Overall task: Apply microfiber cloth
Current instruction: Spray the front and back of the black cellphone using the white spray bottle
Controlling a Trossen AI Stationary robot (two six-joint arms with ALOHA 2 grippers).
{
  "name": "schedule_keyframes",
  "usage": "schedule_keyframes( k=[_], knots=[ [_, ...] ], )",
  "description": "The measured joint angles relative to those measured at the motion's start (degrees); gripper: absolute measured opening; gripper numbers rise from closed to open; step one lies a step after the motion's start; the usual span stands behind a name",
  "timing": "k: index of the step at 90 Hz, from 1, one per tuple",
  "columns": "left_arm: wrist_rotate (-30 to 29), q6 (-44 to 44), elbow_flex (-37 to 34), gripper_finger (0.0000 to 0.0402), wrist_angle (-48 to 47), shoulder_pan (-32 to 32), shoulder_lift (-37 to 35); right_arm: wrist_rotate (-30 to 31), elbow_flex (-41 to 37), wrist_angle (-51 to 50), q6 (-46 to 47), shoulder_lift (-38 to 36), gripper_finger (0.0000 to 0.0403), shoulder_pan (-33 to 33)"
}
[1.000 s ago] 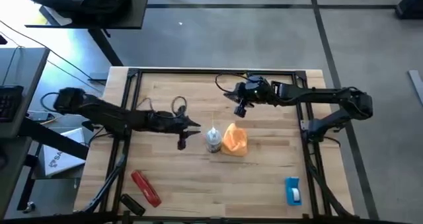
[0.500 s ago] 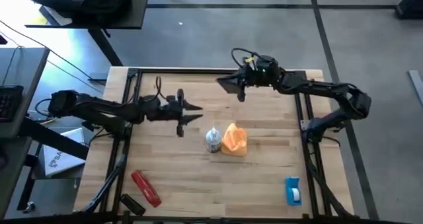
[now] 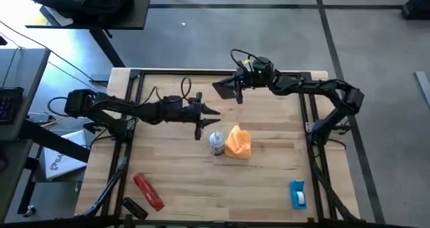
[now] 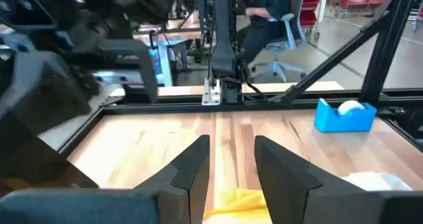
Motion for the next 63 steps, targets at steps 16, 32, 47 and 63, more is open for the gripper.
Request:
schedule_keyframes(
  k=[16,32,47,63],
  knots=[
    [-3.2,1.2,0.0,0.0101,-0.7,-3.4,0.0,-0.4,0.0,2.8,0.0,2.1,0.0001,0.2],
    [-6.3,1.4,0.0,0.0101,-0.8,-4.9,0.0,-0.8,0.0,5.4,0.6,4.0,0.0001,0.6],
    [-6.9,1.5,0.0,0.0096,-1.9,-4.7,0.0,-0.9,0.0,5.4,1.0,4.2,0.0001,1.6],
    [-4.2,1.5,0.0,0.0037,-1.6,-4.7,0.0,-1.0,0.0,5.4,1.0,4.2,0.0001,2.1]
  ],
)
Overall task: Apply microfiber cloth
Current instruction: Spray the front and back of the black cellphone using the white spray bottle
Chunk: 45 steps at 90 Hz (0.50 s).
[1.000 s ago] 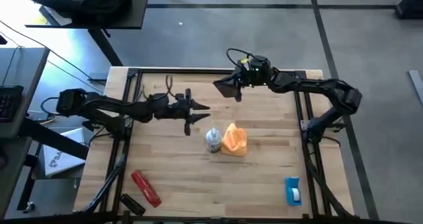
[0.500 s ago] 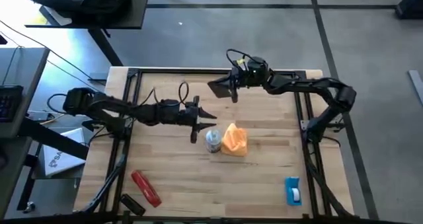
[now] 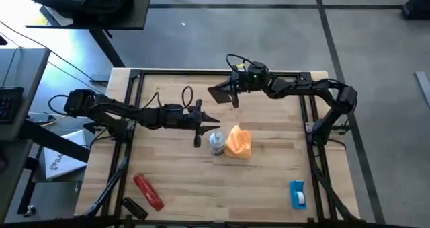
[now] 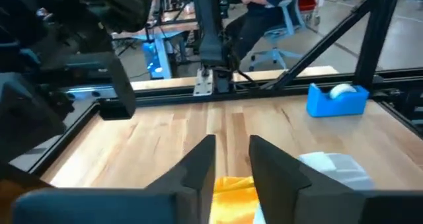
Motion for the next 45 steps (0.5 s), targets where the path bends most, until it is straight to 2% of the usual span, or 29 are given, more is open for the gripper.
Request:
schedule_keyframes(
  k=[9,45],
  knots=[
    [1.2,0.0,0.0,0.0006,-0.1,0.0,0.0,0.0,0.0,0.2,0.0,0.0,0.0001,0.0],
    [1.2,2.4,-0.2,0.0002,-0.1,0.0,0.0,0.0,0.0,4.6,-0.2,0.0,0.0001,2.0]
  ],
)
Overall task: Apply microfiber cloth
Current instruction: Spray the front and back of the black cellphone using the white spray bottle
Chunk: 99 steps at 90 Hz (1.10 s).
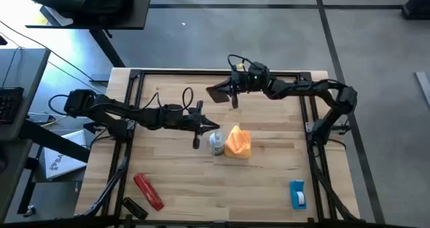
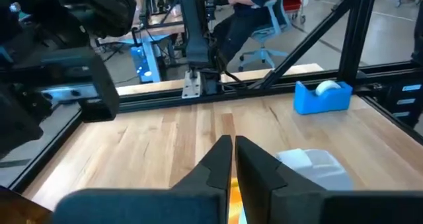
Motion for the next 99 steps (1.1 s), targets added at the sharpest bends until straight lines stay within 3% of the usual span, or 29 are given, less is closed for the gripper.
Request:
schedule_keyframes(
  k=[15,44,99],
  knots=[
    [0.2,0.1,0.0,0.0,0.0,0.0,0.0,-3.0,0.0,3.7,-2.1,0.8,0.0001,0.2],
    [0.2,0.8,0.0,0.0,-0.3,0.0,0.0,-12.3,0.0,12.0,5.0,5.2,0.0001,-3.2],
    [3.2,3.6,0.0,0.0,-2.4,0.3,-0.1,-12.4,0.0,11.4,4.1,6.0,0.0001,-2.3]
  ],
)
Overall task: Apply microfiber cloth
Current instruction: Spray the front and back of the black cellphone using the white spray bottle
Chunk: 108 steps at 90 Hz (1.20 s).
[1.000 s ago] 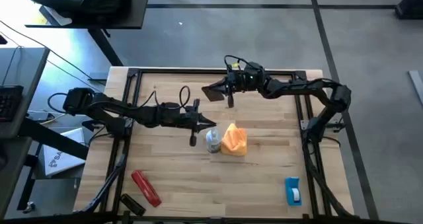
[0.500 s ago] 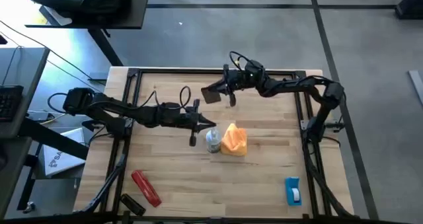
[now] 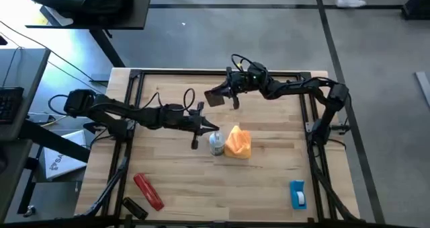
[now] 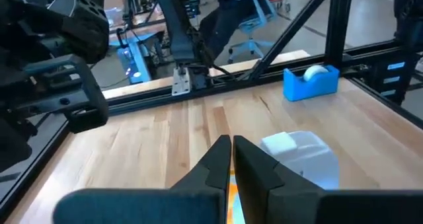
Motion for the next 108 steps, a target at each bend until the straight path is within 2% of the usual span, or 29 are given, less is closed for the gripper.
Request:
schedule_keyframes(
  k=[23,49,86,99,108],
  knots=[
    [-0.1,0.6,0.0,0.0,-0.5,0.0,0.0,-3.6,0.1,2.9,0.7,0.0,0.0001,0.0],
    [-0.1,0.5,0.1,0.0,-1.8,0.4,0.0,-7.5,5.1,2.8,1.7,0.0,0.0001,0.3],
    [-0.1,0.4,0.1,0.0,-2.8,0.4,0.0,-7.6,5.5,-0.7,1.7,0.0,0.0001,0.3],
    [-0.2,0.5,0.1,0.0,-2.9,0.4,0.0,-8.6,5.5,1.5,2.7,0.0,0.0001,0.3],
    [-0.3,0.5,0.1,0.0,-3.0,0.4,0.0,-10.8,5.5,6.9,5.4,0.0,0.0001,0.3]
  ],
)
